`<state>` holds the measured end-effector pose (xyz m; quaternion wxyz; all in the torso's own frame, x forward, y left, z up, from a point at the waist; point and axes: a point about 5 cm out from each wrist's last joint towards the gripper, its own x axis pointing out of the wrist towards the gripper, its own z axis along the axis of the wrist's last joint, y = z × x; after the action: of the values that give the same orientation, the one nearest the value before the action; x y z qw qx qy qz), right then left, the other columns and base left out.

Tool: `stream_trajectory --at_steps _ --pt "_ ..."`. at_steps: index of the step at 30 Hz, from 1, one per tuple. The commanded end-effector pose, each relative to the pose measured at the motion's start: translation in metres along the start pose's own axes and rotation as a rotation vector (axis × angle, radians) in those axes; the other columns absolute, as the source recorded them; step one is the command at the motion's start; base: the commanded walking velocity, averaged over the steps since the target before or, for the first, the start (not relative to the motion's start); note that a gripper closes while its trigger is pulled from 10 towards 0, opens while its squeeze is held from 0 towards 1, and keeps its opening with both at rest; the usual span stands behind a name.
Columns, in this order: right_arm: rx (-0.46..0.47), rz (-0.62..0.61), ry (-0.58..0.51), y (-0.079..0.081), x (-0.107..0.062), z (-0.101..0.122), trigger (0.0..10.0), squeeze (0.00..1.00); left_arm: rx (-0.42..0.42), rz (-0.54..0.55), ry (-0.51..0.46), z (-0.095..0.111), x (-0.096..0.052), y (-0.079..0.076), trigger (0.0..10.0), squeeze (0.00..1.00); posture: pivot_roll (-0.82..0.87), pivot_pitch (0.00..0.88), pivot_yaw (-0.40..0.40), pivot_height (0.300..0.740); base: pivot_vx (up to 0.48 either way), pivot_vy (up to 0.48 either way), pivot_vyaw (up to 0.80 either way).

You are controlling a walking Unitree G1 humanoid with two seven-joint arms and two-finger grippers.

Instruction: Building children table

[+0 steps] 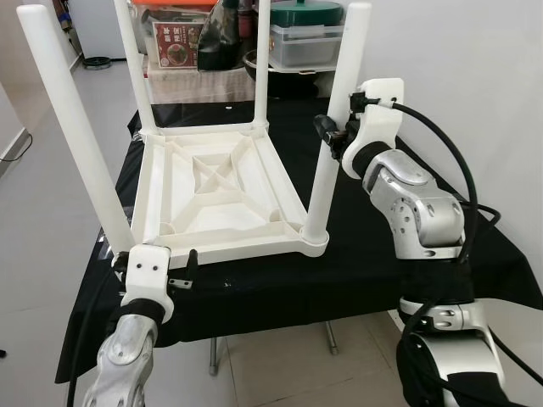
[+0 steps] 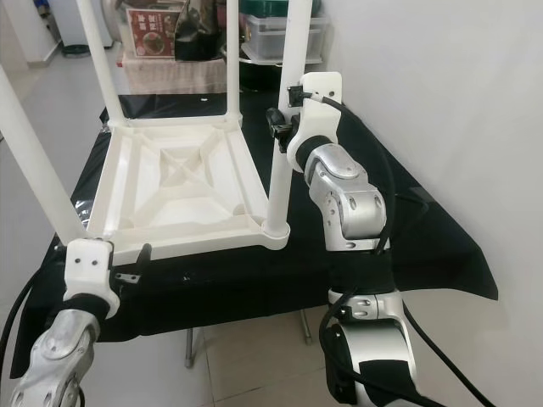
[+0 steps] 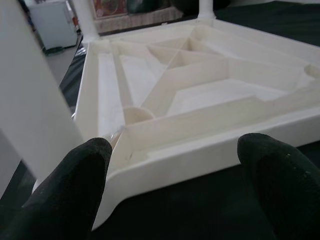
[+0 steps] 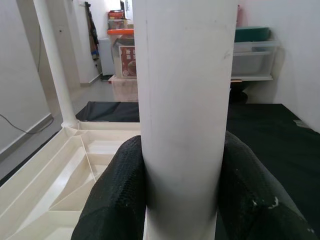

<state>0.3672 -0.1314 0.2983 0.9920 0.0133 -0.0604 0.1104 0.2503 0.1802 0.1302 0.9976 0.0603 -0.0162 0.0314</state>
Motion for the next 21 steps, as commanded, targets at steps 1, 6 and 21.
stream_trajectory --at_steps 1,6,21 --pt "0.022 -0.037 0.056 -0.004 0.002 -0.012 0.0 0.0 -0.018 0.012 0.022 -0.004 -0.005 0.001 10.0 0.0 0.02 0.049 -0.074 0.74 0.0 0.0 0.0" --pt "0.042 -0.079 0.078 -0.013 0.004 -0.019 0.0 0.0 -0.02 0.032 0.031 -0.005 -0.007 0.005 10.0 0.0 0.03 0.052 -0.075 0.74 0.0 0.0 0.0" --pt "0.175 -0.465 0.248 -0.104 -0.008 -0.076 0.0 0.0 0.021 0.13 -0.022 0.012 0.008 0.039 10.0 0.0 0.04 0.078 -0.072 0.74 0.0 0.0 0.0"
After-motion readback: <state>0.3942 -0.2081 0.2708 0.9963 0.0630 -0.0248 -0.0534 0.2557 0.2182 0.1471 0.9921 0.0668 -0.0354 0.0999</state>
